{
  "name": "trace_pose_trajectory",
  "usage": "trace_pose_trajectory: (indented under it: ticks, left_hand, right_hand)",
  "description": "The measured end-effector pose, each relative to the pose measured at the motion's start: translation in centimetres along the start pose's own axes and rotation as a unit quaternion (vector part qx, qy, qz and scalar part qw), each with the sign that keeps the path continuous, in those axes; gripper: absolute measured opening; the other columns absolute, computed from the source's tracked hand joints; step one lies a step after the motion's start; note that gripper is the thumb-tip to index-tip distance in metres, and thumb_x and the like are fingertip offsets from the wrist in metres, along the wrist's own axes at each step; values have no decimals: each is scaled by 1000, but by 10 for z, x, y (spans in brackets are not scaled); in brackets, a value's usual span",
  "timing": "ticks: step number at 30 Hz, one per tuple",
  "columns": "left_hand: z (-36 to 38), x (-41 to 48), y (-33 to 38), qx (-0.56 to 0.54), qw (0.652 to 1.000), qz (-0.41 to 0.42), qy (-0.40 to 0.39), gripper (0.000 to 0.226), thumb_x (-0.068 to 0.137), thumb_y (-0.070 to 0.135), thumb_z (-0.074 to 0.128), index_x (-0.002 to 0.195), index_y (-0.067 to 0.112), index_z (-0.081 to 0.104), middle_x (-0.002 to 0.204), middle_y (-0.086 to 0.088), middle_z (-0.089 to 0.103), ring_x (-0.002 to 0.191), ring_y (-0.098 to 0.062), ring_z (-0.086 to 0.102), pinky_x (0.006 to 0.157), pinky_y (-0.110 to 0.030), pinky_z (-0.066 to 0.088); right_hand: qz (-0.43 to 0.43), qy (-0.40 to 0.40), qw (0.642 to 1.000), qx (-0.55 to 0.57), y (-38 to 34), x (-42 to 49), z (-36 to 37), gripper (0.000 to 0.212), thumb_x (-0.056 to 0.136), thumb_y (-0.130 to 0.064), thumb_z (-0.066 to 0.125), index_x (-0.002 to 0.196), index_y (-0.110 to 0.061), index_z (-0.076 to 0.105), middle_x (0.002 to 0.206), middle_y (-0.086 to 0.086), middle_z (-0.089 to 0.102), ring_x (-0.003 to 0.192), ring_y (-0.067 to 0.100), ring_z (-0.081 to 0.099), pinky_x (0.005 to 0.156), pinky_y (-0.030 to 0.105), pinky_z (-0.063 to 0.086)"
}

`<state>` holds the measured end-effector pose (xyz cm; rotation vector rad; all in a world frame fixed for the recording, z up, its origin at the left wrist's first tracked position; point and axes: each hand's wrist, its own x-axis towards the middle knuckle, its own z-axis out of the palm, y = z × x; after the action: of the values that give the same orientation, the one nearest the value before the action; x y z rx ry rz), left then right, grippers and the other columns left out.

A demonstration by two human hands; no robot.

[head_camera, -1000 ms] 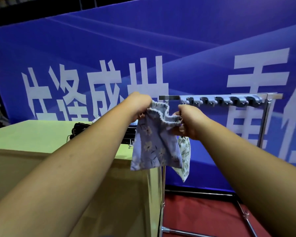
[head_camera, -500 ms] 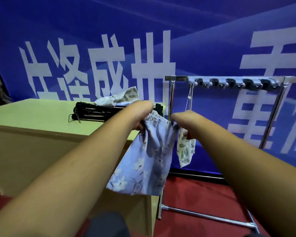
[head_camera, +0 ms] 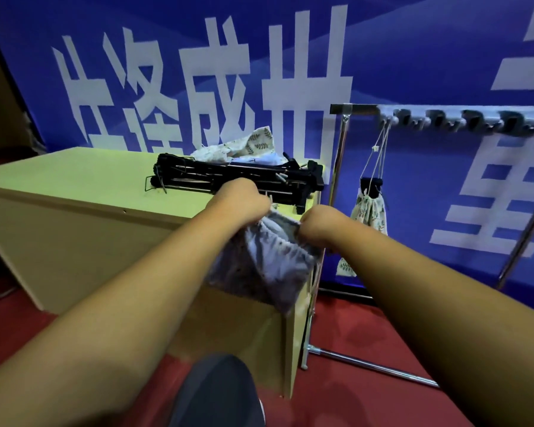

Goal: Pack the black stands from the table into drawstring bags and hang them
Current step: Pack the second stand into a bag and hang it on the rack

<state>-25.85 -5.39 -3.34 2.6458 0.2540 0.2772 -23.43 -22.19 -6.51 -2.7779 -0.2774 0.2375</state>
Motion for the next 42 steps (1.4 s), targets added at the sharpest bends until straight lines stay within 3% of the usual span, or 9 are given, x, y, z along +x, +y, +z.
trace_pose_trajectory:
  ticks: [3, 8, 10, 13, 18, 21, 24, 30, 42]
  left_hand:
    - [6, -1, -17, 52, 998, 0, -36, 34, 67, 31, 52, 88, 18, 76, 94, -2, 74, 92, -29, 69, 89, -41, 62]
    - [14, 9, -42, 54, 998, 8, -35, 15, 73, 35, 72, 73, 21, 75, 77, 3, 73, 83, -24, 70, 79, -33, 61]
    - [17, 15, -50, 28, 999, 7, -36, 18, 77, 34, 77, 69, 18, 73, 71, 2, 72, 77, -22, 68, 71, -28, 55]
    - [23, 25, -59, -38, 998, -3, -52, 21, 81, 32, 80, 71, 14, 74, 66, 0, 70, 67, -22, 62, 67, -28, 50]
    - [37, 36, -73, -119, 990, 9, -80, 32, 91, 38, 77, 70, 18, 64, 46, 11, 51, 44, -6, 44, 43, -20, 31]
    - [49, 43, -82, -128, 989, 32, -65, 34, 96, 42, 72, 74, 18, 61, 62, 4, 55, 60, -17, 49, 57, -28, 35]
    - [58, 51, -89, -140, 988, 28, -52, 31, 98, 42, 69, 85, 14, 66, 76, 1, 62, 71, -17, 54, 66, -30, 39]
    - [71, 64, -90, -171, 985, -5, -36, 43, 100, 44, 64, 93, 2, 63, 81, -9, 61, 77, -23, 55, 66, -33, 37]
    - [79, 67, -75, -82, 995, -21, -61, 32, 107, 43, 54, 100, 12, 55, 102, -7, 60, 95, -27, 55, 76, -31, 36]
  right_hand:
    - [2, -26, 1000, -3, -3, 6, 9, 25, 102, -9, 57, 114, 2, 75, 103, 21, 77, 83, 35, 79, 75, 44, 67]
    - [-12, -2, 998, 65, -8, 18, 16, 32, 98, -15, 64, 126, -6, 75, 126, 16, 73, 118, 34, 69, 96, 42, 59]
    - [-10, -6, 998, 57, -11, 22, 16, 30, 98, -23, 67, 115, -2, 78, 118, 18, 75, 107, 35, 72, 87, 44, 62]
    - [-5, 6, 992, 126, -12, 28, 11, 29, 92, -34, 64, 85, -7, 72, 78, 12, 66, 64, 30, 60, 57, 31, 51]
    - [-49, 89, 991, 88, -22, 58, 18, 27, 93, -24, 56, 101, -9, 77, 100, 14, 78, 84, 29, 69, 73, 37, 59]
    - [-61, 103, 992, 49, -26, 76, 27, 33, 99, -20, 58, 128, -26, 72, 125, 4, 71, 105, 27, 67, 74, 33, 52]
    - [-44, 130, 990, 33, -26, 94, 37, 41, 101, -23, 57, 138, -39, 64, 130, 1, 69, 100, 25, 64, 59, 29, 41]
    - [-32, 173, 984, -28, -24, 110, 49, 37, 102, -26, 48, 129, -43, 67, 121, -2, 72, 89, 27, 60, 61, 32, 42]
    - [-1, 201, 979, -22, -30, 127, 56, 22, 100, -13, 62, 105, -29, 76, 98, 1, 73, 83, 29, 68, 59, 30, 43]
